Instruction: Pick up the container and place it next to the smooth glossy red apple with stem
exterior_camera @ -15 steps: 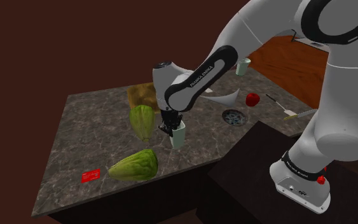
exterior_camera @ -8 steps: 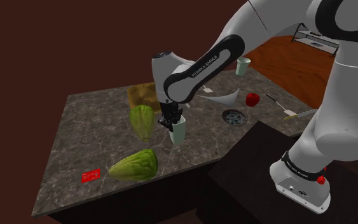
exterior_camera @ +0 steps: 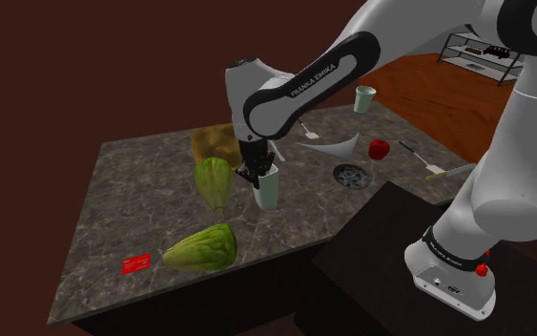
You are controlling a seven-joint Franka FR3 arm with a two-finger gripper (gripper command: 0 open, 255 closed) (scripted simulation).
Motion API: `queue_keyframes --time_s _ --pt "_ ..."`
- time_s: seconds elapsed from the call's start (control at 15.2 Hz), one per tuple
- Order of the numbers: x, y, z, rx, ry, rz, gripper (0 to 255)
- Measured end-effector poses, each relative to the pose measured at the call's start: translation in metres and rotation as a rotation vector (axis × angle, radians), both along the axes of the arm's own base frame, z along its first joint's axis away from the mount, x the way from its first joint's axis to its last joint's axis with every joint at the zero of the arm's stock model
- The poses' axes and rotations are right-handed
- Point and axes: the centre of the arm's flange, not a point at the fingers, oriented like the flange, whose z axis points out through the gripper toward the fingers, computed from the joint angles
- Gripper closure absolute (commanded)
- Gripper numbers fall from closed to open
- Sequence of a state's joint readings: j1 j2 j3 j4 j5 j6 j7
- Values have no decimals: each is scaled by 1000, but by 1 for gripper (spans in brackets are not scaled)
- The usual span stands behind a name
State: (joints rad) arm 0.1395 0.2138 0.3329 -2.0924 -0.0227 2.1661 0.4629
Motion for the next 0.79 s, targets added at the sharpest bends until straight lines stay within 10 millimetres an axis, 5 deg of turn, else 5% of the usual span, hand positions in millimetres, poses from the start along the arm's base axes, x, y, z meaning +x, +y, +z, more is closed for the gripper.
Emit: queue_keyframes --time_s 0.79 --pt "1 -1 63 0 0 0 255"
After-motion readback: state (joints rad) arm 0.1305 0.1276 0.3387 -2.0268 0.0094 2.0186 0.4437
